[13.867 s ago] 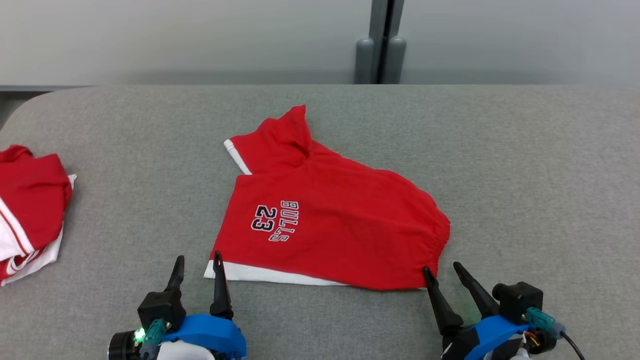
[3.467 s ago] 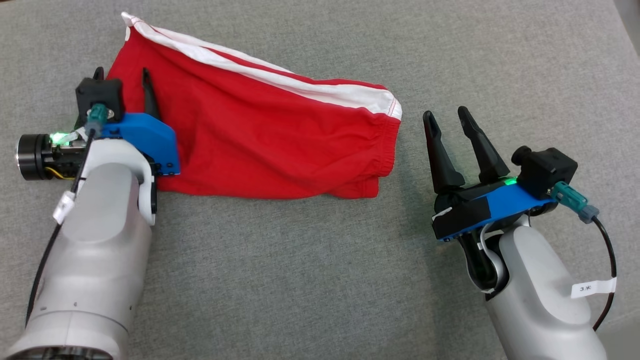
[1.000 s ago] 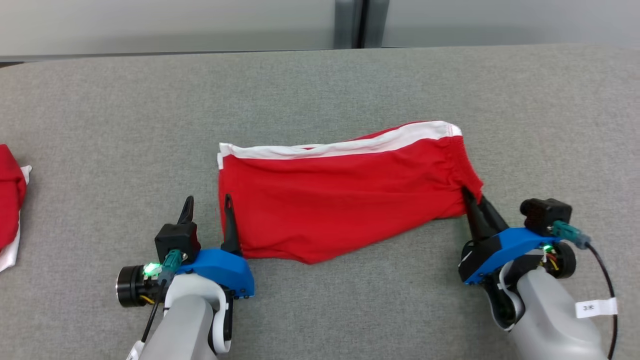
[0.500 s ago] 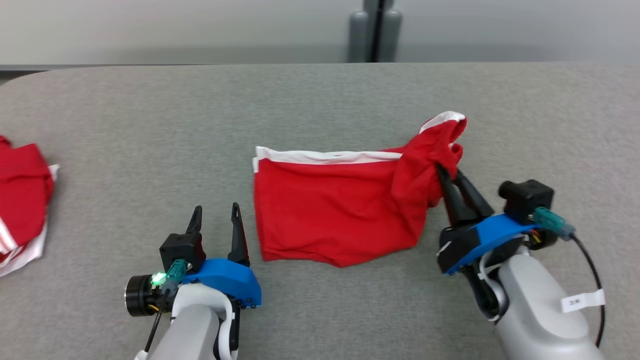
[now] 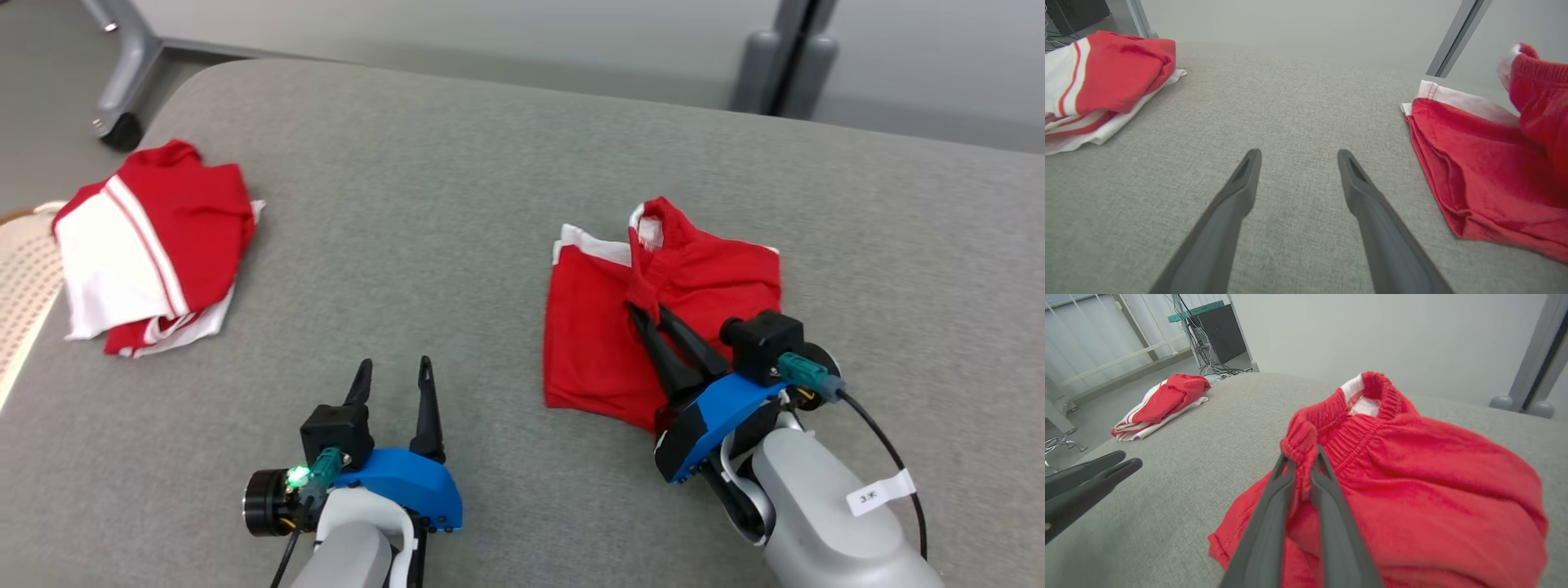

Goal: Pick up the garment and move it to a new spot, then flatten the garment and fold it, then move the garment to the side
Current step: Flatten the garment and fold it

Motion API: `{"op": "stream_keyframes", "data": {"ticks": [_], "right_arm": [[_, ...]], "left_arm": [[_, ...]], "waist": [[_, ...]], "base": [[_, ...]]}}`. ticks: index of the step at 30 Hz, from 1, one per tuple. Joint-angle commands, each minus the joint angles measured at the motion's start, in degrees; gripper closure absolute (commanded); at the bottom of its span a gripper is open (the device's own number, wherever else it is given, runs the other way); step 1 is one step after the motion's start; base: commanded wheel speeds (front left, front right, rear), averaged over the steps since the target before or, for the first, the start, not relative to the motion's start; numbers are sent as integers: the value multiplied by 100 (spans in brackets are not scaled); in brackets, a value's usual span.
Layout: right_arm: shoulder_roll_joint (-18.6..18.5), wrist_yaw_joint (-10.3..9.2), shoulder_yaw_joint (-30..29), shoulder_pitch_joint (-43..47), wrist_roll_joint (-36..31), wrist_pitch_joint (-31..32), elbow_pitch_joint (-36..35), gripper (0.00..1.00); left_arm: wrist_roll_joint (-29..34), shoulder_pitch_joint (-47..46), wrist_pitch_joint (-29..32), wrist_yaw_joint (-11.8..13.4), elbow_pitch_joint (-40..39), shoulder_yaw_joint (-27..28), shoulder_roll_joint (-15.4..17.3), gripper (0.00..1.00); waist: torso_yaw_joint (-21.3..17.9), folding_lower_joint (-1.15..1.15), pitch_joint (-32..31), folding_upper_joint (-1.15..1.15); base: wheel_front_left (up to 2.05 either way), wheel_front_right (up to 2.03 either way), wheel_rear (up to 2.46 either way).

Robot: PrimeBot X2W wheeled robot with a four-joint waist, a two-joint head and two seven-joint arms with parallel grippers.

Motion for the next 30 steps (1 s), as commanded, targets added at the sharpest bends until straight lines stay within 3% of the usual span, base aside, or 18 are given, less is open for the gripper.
{"op": "stream_keyframes", "data": {"ticks": [1, 3, 4, 5, 6, 14, 24, 30], "right_arm": [[12, 1, 42, -31, -16, -2, 55, 100], [45, 1, 111, -37, -26, -2, 146, 100], [62, 1, 172, -41, -13, -2, 189, 95], [83, 1, 227, -45, 22, -2, 225, 29], [100, 1, 267, -55, 91, -2, 222, 0], [116, 1, 141, 55, 229, -2, -256, 0], [67, 1, -1597, 860, -643, -2, -781, 0], [182, 1, -2114, 1418, -1051, -2, -825, 0]], "left_arm": [[-36, 50, -14, 27, -44, -33, -9, 0], [-62, 67, -14, 59, -83, -130, -9, 0], [-83, 63, -14, 68, -99, -161, -9, 0], [-97, 58, -14, 82, -107, -182, -9, 0], [-88, 43, -15, 93, -115, -208, -9, 0], [2, -78, -14, 125, -179, -225, -9, 0], [396, 174, -15, 199, -306, 190, -2, 0], [694, 598, -14, 186, -373, 541, -1, 0]], "waist": [[171, 0, 119, 0], [257, 0, 125, 0], [283, 0, 128, 0], [295, 0, 131, 0], [300, 0, 139, 0], [-125, 0, 65, 0], [-1051, 0, -265, 0], [-1396, 0, -544, 0]], "base": [[0, 0, 0], [0, 0, 0], [0, 0, 0], [0, 0, 0], [0, 0, 0], [0, 0, 0], [0, 0, 0], [0, 0, 0]]}}
